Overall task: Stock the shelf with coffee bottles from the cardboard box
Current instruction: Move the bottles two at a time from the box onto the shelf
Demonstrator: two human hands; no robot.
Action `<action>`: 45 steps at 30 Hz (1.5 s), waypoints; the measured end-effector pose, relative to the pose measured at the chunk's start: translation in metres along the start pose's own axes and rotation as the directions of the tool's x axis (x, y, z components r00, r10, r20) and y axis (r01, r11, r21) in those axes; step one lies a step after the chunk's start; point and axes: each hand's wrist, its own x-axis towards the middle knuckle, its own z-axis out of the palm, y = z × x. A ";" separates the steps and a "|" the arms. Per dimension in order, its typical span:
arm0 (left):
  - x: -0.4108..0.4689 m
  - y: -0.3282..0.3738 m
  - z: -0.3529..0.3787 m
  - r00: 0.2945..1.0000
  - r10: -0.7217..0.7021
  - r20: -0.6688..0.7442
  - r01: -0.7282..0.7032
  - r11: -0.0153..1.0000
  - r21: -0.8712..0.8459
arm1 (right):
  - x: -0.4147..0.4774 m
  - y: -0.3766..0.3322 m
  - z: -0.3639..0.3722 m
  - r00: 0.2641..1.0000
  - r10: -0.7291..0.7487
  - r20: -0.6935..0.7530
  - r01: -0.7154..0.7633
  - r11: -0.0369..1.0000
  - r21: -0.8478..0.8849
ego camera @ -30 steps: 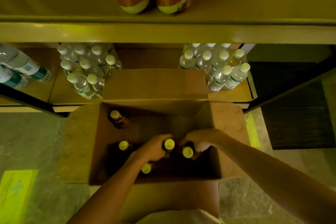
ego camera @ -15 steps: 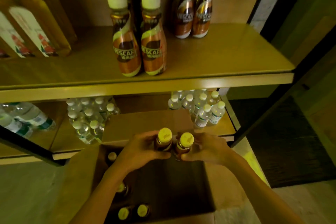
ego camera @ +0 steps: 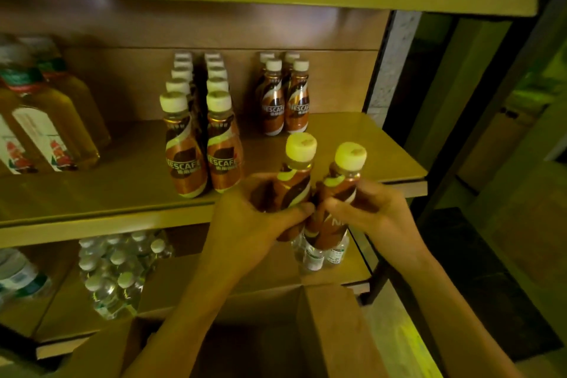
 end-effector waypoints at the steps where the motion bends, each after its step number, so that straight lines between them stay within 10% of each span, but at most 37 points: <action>1: 0.006 0.006 0.003 1.000 0.016 -0.019 -0.016 1.000 -0.012 | 0.009 -0.006 -0.002 1.000 -0.020 -0.004 0.020 1.000 0.016; 13: 0.084 0.008 0.026 0.967 -0.010 -0.256 0.034 0.995 0.089 | 0.093 0.003 0.003 0.980 0.073 -0.188 -0.057 0.994 0.088; 45: 0.087 -0.026 0.047 0.946 -0.029 -0.323 0.096 0.976 0.195 | 0.081 0.062 0.016 0.957 0.058 -0.283 -0.136 0.955 -0.264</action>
